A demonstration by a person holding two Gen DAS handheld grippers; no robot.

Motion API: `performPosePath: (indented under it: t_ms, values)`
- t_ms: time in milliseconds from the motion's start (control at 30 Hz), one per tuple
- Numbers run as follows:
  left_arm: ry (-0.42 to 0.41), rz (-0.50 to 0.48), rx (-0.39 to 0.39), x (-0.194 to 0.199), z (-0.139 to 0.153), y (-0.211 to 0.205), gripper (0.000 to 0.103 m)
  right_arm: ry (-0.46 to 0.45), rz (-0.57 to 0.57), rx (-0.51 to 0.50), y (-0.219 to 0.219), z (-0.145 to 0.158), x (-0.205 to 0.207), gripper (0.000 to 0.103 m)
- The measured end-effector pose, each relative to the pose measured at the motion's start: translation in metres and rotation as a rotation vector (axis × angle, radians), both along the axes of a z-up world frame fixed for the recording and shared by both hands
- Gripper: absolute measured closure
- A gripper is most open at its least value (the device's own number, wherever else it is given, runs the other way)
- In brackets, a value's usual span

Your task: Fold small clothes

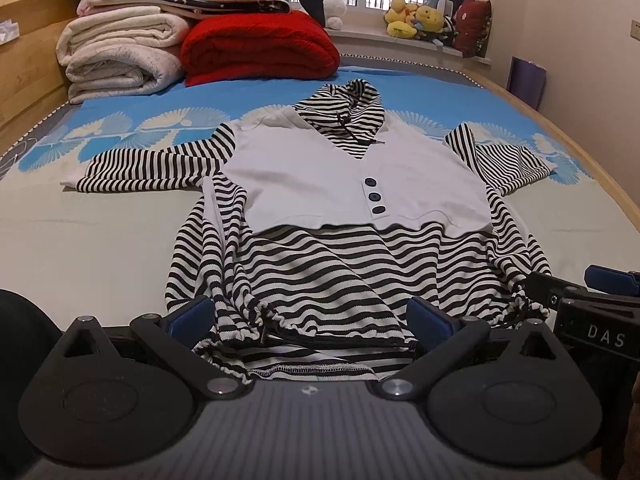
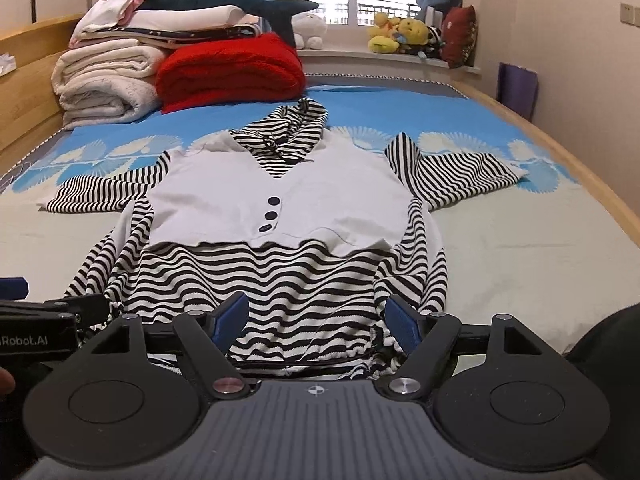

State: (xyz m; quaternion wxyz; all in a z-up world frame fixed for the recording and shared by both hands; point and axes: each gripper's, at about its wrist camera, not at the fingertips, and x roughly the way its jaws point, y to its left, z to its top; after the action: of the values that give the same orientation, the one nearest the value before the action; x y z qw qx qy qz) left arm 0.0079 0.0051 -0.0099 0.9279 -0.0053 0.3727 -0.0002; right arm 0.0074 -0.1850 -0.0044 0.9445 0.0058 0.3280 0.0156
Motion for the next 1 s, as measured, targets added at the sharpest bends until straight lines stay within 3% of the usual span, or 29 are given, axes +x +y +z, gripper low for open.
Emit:
performPosePath:
  t_ms: [1000]
  values:
    - [0.026,-0.002,0.001,0.0027,-0.0037,-0.0024,0.001,0.026,-0.013,0.016,-0.0023,-0.0021,0.0036,0.023]
